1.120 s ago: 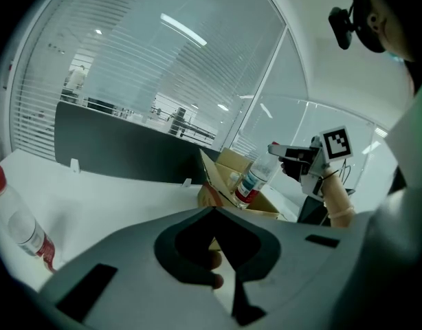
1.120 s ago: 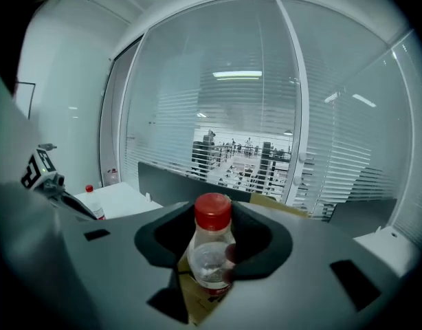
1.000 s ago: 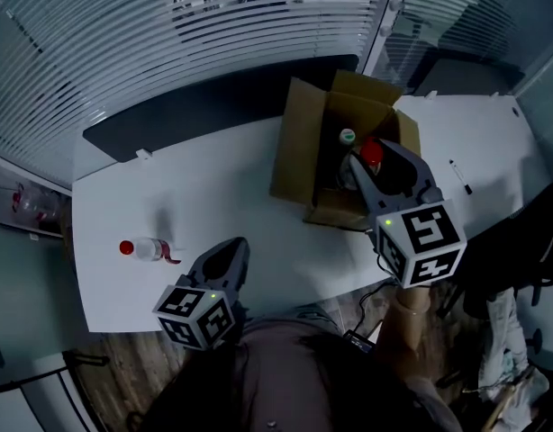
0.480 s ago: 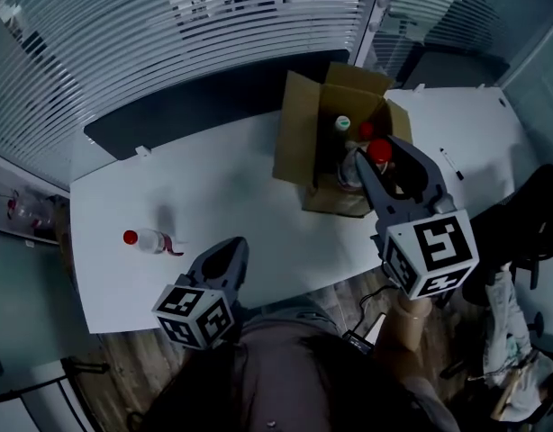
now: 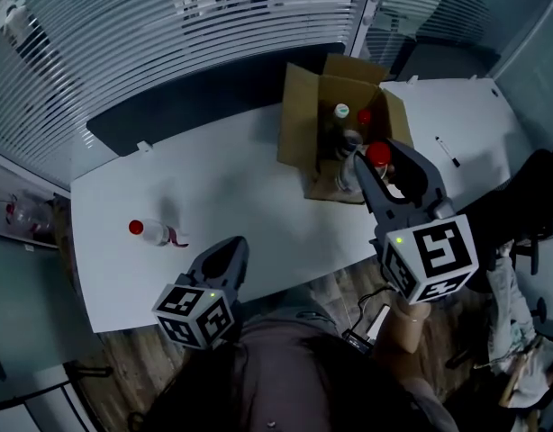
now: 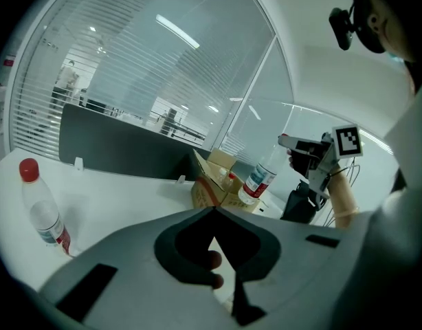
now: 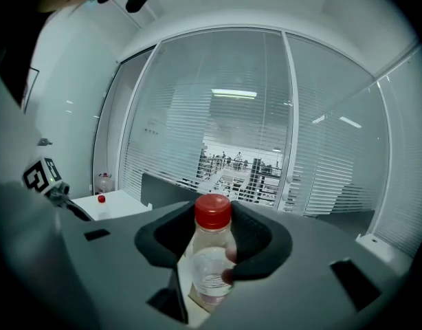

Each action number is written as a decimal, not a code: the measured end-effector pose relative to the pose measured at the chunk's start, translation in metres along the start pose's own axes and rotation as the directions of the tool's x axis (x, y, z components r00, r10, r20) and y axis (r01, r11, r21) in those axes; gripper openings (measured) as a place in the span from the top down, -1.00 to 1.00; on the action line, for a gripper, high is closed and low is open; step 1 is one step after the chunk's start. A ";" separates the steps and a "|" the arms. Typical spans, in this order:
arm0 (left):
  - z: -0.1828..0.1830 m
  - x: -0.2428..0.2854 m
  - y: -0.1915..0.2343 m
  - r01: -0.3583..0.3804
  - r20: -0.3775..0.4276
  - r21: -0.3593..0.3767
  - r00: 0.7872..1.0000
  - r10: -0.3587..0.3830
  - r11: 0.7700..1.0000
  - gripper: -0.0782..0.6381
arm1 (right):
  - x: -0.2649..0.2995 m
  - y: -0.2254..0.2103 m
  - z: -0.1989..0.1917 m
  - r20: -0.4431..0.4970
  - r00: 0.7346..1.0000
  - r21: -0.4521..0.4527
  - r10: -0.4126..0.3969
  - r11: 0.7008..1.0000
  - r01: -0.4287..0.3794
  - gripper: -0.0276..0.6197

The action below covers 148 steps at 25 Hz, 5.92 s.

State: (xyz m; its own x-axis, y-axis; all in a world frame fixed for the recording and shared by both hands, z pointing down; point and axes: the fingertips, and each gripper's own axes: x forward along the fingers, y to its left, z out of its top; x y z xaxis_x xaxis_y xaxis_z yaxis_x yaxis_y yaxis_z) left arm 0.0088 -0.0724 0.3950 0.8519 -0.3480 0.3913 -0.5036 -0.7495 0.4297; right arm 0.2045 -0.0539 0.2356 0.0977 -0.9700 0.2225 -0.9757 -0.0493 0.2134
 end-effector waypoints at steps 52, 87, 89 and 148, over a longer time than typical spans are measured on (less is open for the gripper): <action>-0.026 -0.158 0.107 -0.374 0.163 -0.234 0.895 0.416 0.897 0.76 | 0.111 0.258 -0.021 -0.085 0.842 -0.037 0.534 0.842 -0.538 0.43; -0.035 -0.201 0.168 -0.396 0.104 -0.188 0.902 0.419 0.899 0.76 | 0.176 0.343 -0.097 -0.147 0.849 -0.026 0.507 0.856 -0.516 0.43; -0.036 -0.200 0.169 -0.393 0.100 -0.186 0.904 0.416 0.900 0.76 | 0.179 0.345 -0.100 -0.148 0.849 -0.024 0.507 0.856 -0.516 0.43; -0.021 -0.169 0.134 -0.281 0.123 -0.110 0.948 0.293 0.953 0.76 | 0.137 0.309 -0.095 -0.074 0.882 0.090 0.466 0.883 -0.460 0.43</action>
State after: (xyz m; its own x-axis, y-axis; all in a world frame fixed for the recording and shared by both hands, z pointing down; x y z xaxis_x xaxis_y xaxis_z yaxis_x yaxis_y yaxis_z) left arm -0.2061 -0.1021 0.4037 0.6778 -0.6189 0.3970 -0.7350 -0.5549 0.3897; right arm -0.0647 -0.1792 0.4219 -0.3544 -0.8606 0.3656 -0.9246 0.3809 0.0005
